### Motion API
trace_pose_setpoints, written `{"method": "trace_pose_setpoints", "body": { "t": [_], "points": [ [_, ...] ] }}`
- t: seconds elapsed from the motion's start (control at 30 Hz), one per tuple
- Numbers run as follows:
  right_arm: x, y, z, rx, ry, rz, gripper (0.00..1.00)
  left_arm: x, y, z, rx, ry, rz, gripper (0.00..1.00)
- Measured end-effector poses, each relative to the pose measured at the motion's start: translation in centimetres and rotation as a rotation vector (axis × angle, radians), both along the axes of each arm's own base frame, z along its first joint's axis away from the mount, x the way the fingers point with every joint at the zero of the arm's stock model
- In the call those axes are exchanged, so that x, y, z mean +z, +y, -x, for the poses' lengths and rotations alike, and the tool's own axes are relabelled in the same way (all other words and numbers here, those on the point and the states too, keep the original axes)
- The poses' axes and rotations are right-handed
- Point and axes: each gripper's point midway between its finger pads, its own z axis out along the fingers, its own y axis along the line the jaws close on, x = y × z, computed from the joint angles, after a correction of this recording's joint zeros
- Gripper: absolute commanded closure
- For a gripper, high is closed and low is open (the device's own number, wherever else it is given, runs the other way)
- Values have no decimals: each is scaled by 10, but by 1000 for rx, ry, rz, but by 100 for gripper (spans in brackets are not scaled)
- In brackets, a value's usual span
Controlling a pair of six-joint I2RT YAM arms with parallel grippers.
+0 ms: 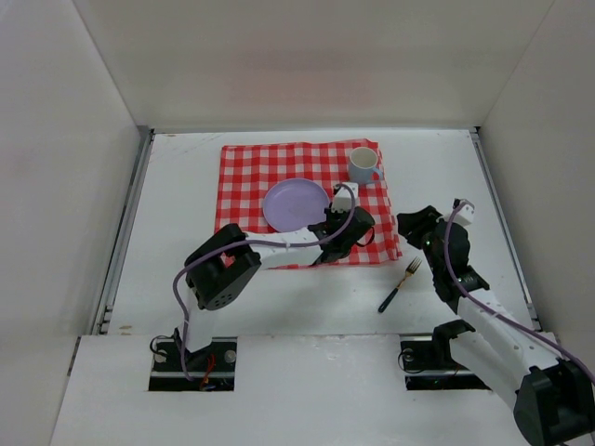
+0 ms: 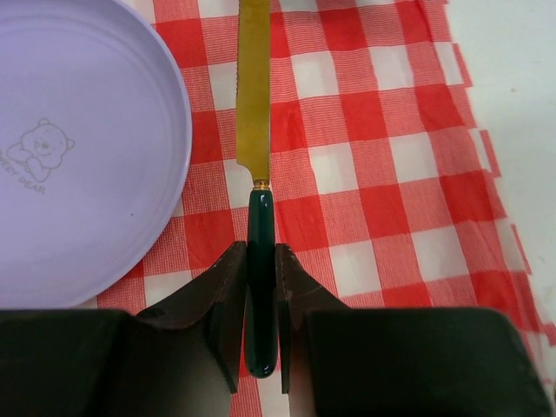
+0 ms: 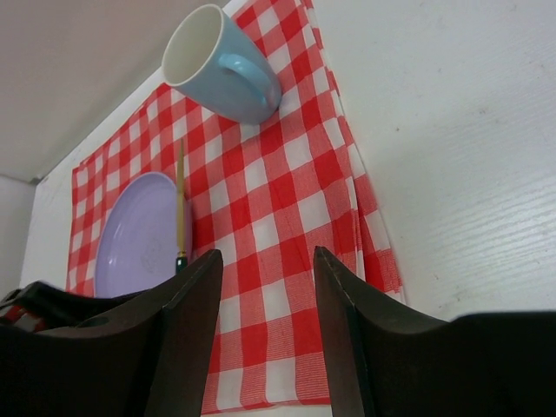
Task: Set the dinner table for one person
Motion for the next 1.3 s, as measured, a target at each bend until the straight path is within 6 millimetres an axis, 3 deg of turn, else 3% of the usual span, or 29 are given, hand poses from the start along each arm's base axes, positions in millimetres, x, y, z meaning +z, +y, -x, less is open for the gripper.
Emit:
{"method": "trace_pose_setpoints", "body": {
  "t": [0.23,0.5,0.63,0.73,0.9,1.0,1.1,1.2,1.3],
  "points": [
    [4,3,1,14,-12,-10,48,-24,5,-21,91,48,20,98],
    [4,4,1,17,-10,-18,48,-46,-7,-37,150,93,57,97],
    [4,4,1,18,-10,-20,45,-57,-7,-37,161,106,50,86],
    [4,3,1,16,-10,-22,42,-55,-8,-38,162,103,55,75],
    [5,2,1,12,-12,-26,40,-53,-5,-37,163,87,41,65],
    [9,-1,1,1,-27,-30,40,-46,0,-24,130,68,21,64],
    [15,-11,3,-31,-52,-40,42,-21,0,1,60,31,33,64],
    [21,-27,6,-87,-81,-53,60,20,-8,32,-47,-25,87,64],
    [25,-49,11,-166,-111,-72,77,46,-24,71,-191,-50,145,60]
  ]
}}
